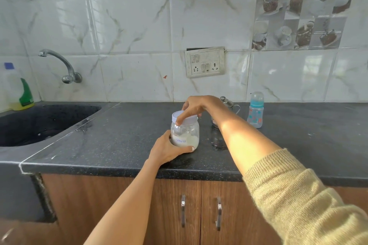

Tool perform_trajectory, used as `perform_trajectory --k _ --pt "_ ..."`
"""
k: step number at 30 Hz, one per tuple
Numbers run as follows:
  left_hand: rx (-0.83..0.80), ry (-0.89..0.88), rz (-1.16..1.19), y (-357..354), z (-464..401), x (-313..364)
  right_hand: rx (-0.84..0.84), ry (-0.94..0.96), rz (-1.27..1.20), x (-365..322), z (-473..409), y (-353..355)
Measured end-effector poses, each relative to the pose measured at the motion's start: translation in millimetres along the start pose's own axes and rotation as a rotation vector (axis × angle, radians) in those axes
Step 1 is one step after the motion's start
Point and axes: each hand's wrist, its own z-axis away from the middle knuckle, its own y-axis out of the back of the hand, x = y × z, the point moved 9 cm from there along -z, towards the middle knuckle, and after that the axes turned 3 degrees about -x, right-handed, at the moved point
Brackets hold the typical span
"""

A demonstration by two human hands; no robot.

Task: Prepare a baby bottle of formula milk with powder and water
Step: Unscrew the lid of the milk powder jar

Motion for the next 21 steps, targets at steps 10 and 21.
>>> perform_trajectory --k 10,21 --pt "0.07 -0.002 0.015 -5 -6 8 0.034 -0.032 0.056 0 -2 3" --pt "0.044 -0.04 0.075 -6 -6 10 -0.284 0.053 0.245 -26 12 0"
